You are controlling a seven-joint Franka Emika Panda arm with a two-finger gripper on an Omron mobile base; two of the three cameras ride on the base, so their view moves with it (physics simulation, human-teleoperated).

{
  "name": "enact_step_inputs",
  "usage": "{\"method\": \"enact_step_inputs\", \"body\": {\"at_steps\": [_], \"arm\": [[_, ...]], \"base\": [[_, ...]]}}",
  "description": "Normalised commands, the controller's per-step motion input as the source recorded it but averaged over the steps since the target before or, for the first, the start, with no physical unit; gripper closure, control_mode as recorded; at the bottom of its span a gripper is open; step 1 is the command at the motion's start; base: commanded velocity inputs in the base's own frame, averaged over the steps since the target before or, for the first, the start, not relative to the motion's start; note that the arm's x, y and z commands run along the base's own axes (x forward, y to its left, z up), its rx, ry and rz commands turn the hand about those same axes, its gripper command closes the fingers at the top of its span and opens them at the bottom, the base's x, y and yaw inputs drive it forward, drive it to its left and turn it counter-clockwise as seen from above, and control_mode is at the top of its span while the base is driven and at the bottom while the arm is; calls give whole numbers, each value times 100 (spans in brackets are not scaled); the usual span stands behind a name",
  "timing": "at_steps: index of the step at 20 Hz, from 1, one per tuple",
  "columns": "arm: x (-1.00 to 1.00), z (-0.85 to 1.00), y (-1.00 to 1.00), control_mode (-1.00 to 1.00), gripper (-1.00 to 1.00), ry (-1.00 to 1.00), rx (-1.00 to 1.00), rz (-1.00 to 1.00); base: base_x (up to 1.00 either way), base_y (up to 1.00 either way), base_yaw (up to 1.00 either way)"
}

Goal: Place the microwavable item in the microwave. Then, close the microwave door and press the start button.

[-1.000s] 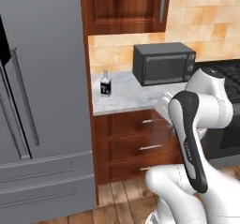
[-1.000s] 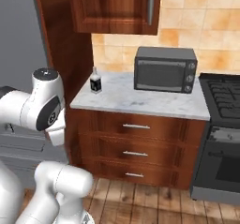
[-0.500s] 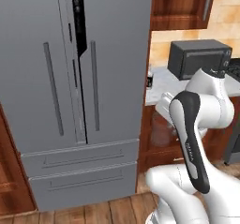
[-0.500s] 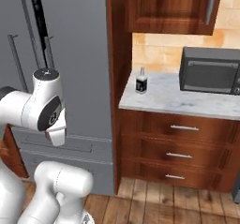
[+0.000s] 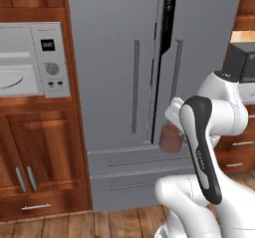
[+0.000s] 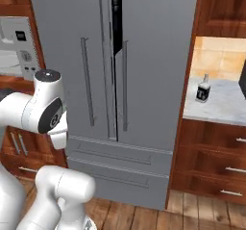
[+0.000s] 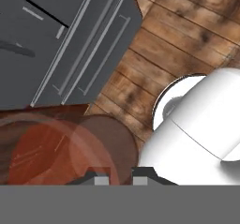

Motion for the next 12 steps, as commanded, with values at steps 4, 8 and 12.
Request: {"method": "enact_step_inputs", "body": {"at_steps": [4,8,12], "arm": [[0,0,0,100,100,0,0,0],[0,0,0,100,100,0,0,0],[0,0,0,100,100,0,0,0]], "base": [[0,100,9],[7,100,7],[36,100,0]]}}
